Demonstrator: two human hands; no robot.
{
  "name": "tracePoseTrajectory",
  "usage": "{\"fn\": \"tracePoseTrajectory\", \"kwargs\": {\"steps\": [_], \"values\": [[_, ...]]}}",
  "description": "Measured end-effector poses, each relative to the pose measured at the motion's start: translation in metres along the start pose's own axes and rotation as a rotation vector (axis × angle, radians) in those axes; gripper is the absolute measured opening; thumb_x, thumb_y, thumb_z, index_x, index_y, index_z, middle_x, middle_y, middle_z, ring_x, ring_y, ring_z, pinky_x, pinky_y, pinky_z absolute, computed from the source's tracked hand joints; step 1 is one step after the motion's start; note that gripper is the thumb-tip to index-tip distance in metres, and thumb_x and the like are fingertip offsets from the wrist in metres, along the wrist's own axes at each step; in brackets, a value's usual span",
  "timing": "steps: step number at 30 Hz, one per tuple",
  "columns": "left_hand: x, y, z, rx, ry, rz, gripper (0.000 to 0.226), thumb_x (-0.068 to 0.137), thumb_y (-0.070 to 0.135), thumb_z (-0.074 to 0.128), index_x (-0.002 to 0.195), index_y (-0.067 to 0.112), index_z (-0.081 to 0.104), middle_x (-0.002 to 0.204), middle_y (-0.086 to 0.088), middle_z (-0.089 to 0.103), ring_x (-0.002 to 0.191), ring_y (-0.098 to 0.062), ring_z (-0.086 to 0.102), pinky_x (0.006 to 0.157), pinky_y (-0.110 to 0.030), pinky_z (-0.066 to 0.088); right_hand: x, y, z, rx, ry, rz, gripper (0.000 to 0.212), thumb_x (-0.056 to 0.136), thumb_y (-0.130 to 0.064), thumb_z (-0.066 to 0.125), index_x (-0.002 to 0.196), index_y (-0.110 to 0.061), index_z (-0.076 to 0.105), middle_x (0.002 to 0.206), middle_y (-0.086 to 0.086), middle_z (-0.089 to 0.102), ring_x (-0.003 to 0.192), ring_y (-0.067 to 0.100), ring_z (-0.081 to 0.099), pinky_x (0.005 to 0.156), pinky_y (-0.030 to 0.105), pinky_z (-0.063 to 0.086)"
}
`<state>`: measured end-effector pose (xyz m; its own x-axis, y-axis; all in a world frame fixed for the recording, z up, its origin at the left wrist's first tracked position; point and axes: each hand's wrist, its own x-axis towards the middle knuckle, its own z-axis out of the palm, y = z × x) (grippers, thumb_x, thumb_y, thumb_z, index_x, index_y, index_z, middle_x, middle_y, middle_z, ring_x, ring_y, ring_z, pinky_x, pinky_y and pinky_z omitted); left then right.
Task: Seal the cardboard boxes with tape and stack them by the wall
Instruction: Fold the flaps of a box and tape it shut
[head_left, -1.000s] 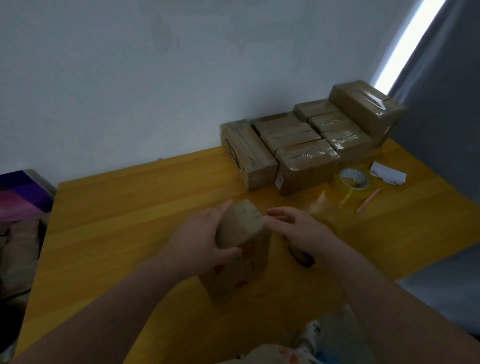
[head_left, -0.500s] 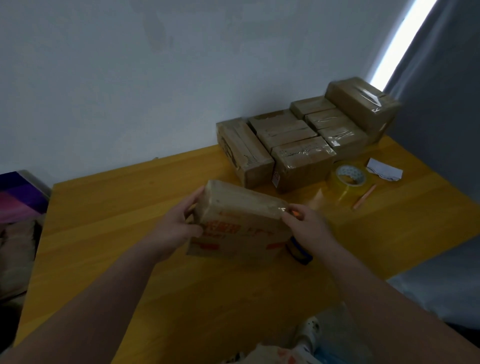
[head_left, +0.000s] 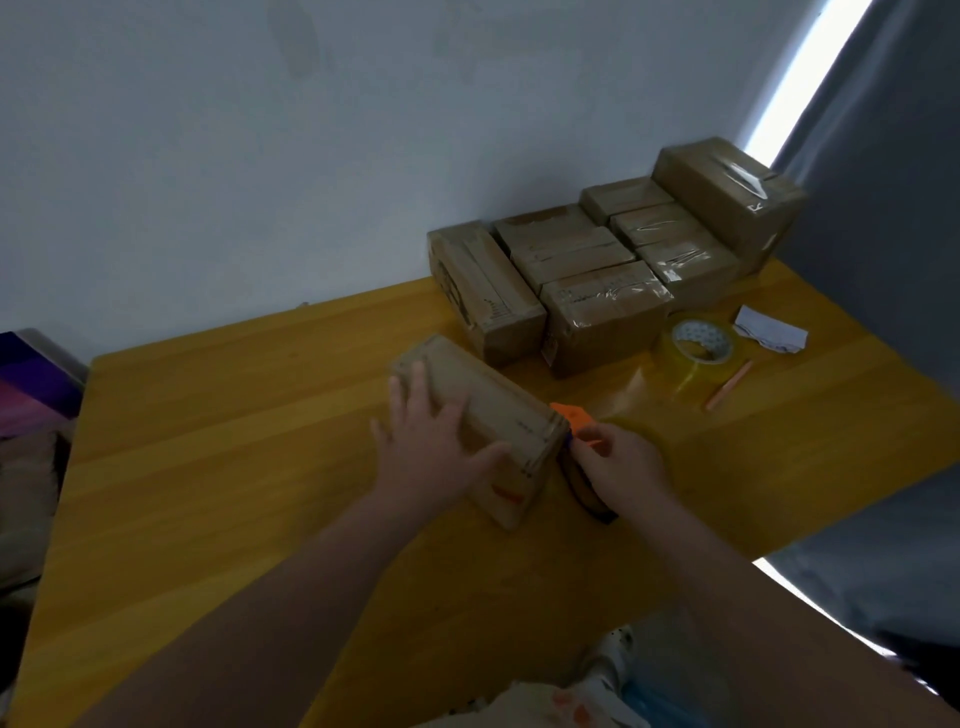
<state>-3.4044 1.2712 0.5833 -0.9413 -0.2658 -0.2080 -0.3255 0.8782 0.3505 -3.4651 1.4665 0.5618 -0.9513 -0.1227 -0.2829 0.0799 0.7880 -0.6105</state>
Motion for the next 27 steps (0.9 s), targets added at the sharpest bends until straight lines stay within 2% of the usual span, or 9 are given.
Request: {"fn": "tracePoseTrajectory", "kwargs": {"steps": [3,6,9,13,16,19,21,24,27], "values": [[-0.004,0.023,0.01,0.187,-0.033,0.112,0.09,0.078,0.082,0.034,0.152,0.035,0.011,0.16,-0.004,-0.014,0.145,-0.031,-0.02,0.111,-0.062,-0.011,0.0,0.018,0.006,-0.324,-0.002,-0.012,0.045,0.091,-0.041,0.061,0.129,-0.017,0.053,0.122,0.004,0.058,0.11,0.023,0.055,0.083,0.031,0.046],[-0.004,0.031,0.013,0.238,-0.028,0.146,0.087,0.082,0.075,0.042,0.152,0.034,0.008,0.161,-0.004,-0.007,0.147,-0.029,-0.012,0.111,-0.062,-0.011,-0.002,0.031,0.014,-0.524,-0.062,-0.01,0.046,0.09,-0.033,0.064,0.127,-0.02,0.041,0.113,0.003,0.058,0.103,0.024,0.058,0.074,0.033,0.048],[-0.002,0.028,0.007,0.256,-0.08,0.193,0.084,0.086,0.063,0.049,0.152,0.034,0.007,0.161,-0.001,-0.006,0.147,-0.028,-0.009,0.114,-0.06,-0.008,0.002,0.041,0.018,-0.572,-0.064,-0.038,0.048,0.094,-0.023,0.059,0.134,-0.022,0.032,0.104,0.003,0.061,0.091,0.023,0.061,0.066,0.033,0.051],[-0.003,0.017,-0.009,0.236,-0.192,0.266,0.081,0.086,0.047,0.059,0.151,0.037,0.011,0.161,0.005,-0.005,0.147,-0.027,-0.009,0.113,-0.06,-0.007,0.009,0.048,0.024,-0.48,-0.105,-0.074,0.067,0.096,-0.013,0.052,0.151,-0.024,0.015,0.111,0.006,0.06,0.096,0.025,0.059,0.071,0.035,0.05],[0.001,0.005,-0.022,0.262,-0.252,0.34,0.068,0.092,0.025,0.056,0.15,0.036,0.022,0.161,0.009,-0.003,0.147,-0.026,-0.009,0.114,-0.058,-0.005,0.017,0.042,0.01,-0.31,-0.028,-0.119,0.058,0.096,-0.01,0.047,0.149,-0.019,0.025,0.122,0.012,0.056,0.106,0.029,0.055,0.085,0.041,0.049],[0.009,-0.006,-0.03,0.277,-0.34,0.414,0.063,0.09,0.002,0.054,0.143,0.032,0.035,0.16,0.012,0.0,0.147,-0.026,-0.011,0.114,-0.057,-0.005,0.019,0.026,-0.021,0.251,0.052,-0.022,0.035,0.099,-0.01,0.044,0.132,-0.018,0.04,0.118,0.016,0.055,0.09,0.025,0.056,0.074,0.038,0.049],[0.011,-0.011,-0.033,0.264,-0.364,0.447,0.058,0.086,-0.004,0.056,0.133,0.029,0.045,0.16,0.011,0.005,0.147,-0.024,-0.01,0.115,-0.056,-0.004,0.012,0.014,-0.04,0.535,0.026,0.041,0.031,0.097,-0.017,0.055,0.123,-0.022,0.04,0.114,0.008,0.054,0.087,0.016,0.057,0.068,0.032,0.048],[0.01,-0.013,-0.037,0.252,-0.364,0.474,0.051,0.083,-0.006,0.057,0.123,0.025,0.052,0.159,0.008,0.012,0.147,-0.02,-0.009,0.116,-0.052,-0.004,0.001,-0.003,-0.055,0.603,-0.032,0.005,0.065,0.073,-0.025,0.083,0.122,-0.029,0.039,0.106,-0.012,0.048,0.092,0.004,0.053,0.072,0.027,0.049],[0.01,-0.018,-0.038,0.217,-0.35,0.485,0.051,0.081,-0.005,0.057,0.123,0.024,0.054,0.157,0.008,0.021,0.148,-0.016,-0.002,0.119,-0.045,0.0,-0.006,-0.015,-0.06,0.576,-0.059,-0.062,0.076,0.064,-0.015,0.087,0.122,-0.033,0.042,0.11,-0.014,0.047,0.097,0.008,0.054,0.073,0.029,0.053]]}}
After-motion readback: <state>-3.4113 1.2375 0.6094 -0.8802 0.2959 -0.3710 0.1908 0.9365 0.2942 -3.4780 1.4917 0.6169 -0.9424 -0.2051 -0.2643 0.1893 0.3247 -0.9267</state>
